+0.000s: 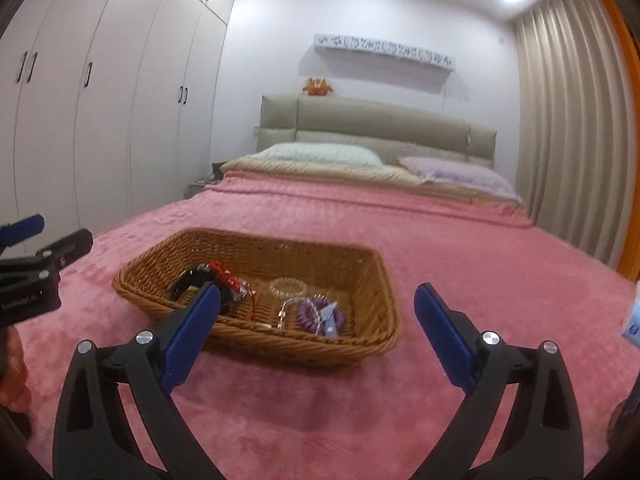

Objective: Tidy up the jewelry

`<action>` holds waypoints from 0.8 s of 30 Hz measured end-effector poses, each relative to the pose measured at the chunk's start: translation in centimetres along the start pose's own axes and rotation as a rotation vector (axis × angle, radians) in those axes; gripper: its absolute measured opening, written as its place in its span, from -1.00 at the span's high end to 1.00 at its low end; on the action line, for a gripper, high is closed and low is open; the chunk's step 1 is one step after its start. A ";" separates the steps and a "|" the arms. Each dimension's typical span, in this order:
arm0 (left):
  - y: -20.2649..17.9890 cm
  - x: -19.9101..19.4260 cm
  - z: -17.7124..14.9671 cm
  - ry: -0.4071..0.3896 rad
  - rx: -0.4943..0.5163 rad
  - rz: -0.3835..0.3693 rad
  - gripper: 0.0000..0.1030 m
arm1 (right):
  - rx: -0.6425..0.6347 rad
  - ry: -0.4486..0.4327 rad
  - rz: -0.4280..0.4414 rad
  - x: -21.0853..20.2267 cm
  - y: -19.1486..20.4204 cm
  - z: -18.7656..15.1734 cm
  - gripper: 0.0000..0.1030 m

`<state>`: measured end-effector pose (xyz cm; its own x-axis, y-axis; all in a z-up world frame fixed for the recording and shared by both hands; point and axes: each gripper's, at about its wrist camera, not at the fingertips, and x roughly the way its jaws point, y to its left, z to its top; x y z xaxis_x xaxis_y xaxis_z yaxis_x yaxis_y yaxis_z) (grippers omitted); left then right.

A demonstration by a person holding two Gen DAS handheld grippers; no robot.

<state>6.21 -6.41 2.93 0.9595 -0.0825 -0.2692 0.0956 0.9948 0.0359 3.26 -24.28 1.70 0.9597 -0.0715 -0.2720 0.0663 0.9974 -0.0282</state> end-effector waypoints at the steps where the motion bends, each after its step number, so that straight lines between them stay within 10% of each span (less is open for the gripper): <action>1: -0.2 -0.2 0.0 -0.009 0.012 0.003 -0.85 | 0.009 0.010 0.005 0.3 -0.1 0.0 -0.81; 24: 0.6 -0.3 -0.4 0.013 -0.014 0.004 -0.85 | 0.117 0.099 0.024 2.3 -1.8 -0.7 -0.81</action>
<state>5.84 -5.81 2.60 0.9562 -0.0782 -0.2820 0.0883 0.9958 0.0231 5.10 -26.25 0.44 0.9301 -0.0426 -0.3649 0.0808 0.9927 0.0899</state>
